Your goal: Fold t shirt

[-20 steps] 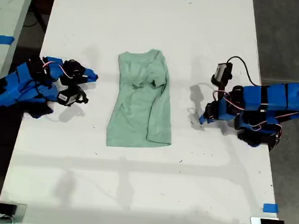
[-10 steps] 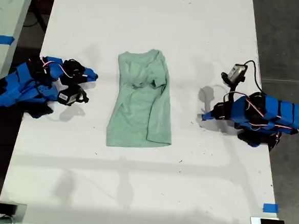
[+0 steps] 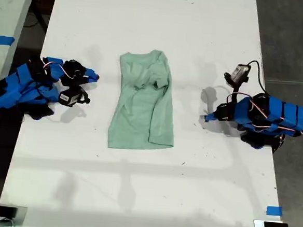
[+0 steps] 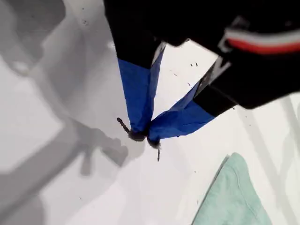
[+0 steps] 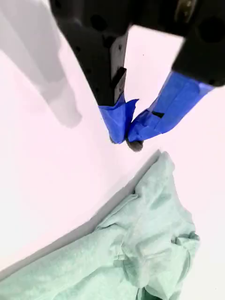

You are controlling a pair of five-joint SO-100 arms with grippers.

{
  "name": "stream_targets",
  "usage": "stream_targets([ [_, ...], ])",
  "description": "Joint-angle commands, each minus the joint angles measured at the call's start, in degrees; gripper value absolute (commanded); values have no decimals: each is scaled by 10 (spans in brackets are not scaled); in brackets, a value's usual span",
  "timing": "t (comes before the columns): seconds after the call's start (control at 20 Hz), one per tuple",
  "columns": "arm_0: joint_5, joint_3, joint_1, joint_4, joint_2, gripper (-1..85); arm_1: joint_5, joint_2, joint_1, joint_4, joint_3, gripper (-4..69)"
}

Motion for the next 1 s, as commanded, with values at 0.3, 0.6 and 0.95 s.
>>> stream_targets([
  [0.3, -7, 7, -3, -11, 4, -1, 11, 8, -14, 0, 24, 15],
  [0.6, -7, 7, -2, -11, 4, -1, 15, 8, -15, -1, 24, 15],
  [0.95, -7, 7, -2, -11, 4, -1, 17, 8, -18, -2, 25, 15],
])
